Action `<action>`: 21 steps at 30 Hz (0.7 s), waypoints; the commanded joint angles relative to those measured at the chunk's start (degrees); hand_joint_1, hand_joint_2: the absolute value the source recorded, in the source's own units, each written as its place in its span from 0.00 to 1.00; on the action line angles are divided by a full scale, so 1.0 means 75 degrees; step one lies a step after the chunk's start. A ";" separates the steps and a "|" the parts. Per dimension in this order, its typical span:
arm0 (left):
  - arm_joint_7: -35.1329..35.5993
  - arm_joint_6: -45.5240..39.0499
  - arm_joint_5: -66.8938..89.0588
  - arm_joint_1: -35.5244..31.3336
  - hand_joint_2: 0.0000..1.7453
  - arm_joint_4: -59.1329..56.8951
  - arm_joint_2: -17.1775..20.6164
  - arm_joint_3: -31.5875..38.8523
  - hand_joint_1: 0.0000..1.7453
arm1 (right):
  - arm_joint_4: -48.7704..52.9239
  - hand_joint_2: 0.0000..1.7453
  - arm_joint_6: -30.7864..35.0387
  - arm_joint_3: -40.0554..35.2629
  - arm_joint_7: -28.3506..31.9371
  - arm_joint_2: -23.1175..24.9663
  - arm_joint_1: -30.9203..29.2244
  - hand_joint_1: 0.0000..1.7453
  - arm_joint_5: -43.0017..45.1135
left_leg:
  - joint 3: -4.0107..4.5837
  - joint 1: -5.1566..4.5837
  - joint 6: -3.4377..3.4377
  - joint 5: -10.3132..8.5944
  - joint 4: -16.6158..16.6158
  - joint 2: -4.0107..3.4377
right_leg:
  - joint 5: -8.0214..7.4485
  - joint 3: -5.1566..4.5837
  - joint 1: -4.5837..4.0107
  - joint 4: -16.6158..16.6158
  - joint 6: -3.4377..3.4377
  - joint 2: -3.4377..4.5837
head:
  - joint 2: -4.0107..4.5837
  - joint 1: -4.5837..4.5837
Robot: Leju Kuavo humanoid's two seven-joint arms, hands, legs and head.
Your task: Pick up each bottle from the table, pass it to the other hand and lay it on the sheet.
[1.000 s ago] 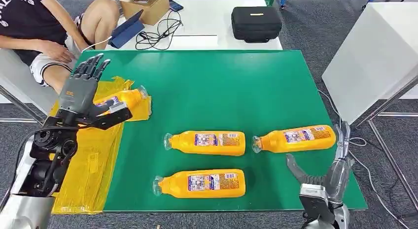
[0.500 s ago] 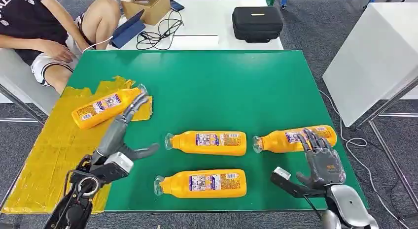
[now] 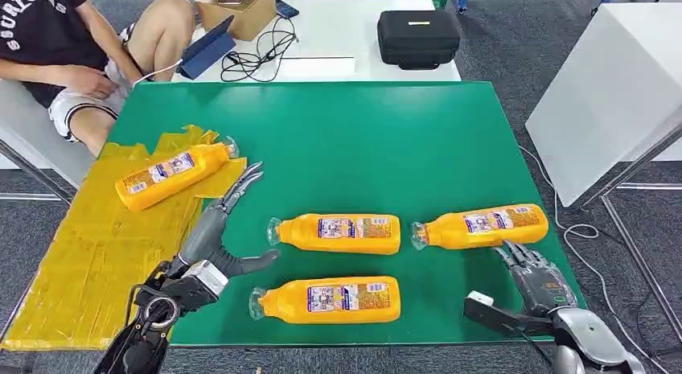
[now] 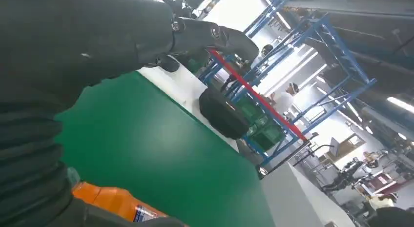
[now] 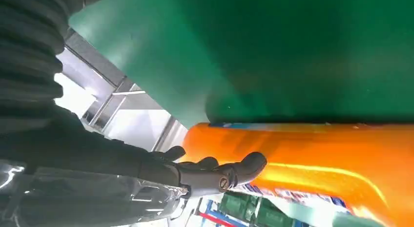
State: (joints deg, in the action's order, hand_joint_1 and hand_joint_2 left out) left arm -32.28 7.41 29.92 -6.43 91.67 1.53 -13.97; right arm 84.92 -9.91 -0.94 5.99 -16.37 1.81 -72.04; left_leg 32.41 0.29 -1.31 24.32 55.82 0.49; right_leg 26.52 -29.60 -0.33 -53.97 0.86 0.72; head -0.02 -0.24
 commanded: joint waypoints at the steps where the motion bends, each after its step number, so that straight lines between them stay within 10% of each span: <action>1: 0.0006 0.0008 -0.0115 -0.0252 1.00 -0.0825 -0.0251 0.0227 0.00 | -0.0678 1.00 0.0740 -0.0132 -0.0173 -0.0044 -0.0833 0.00 -0.0371 | -0.0014 -0.0002 0.0001 0.0001 -0.0006 -0.0009 | -0.0002 0.0013 0.0003 0.0008 0.0007 0.0002 | 0.0000 0.0000; 21: -0.0076 0.0053 -0.0210 -0.0241 1.00 -0.1197 -0.0437 0.0805 0.00 | 0.0626 1.00 0.0144 0.0202 -0.0195 -0.0319 -0.0875 0.00 -0.0339 | -0.0019 -0.0004 0.0002 0.0003 -0.0003 0.0003 | 0.0003 0.0021 0.0004 0.0006 0.0010 -0.0012 | 0.0000 0.0000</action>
State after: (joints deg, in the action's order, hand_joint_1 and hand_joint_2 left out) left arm -32.65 7.30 28.37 -5.97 88.00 -0.22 -10.08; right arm 91.04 -6.80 -1.05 4.26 -17.62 -2.59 -74.82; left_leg 32.41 0.28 -1.32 24.31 55.83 0.50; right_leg 26.51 -29.60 -0.32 -53.97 0.86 0.72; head -0.02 -0.24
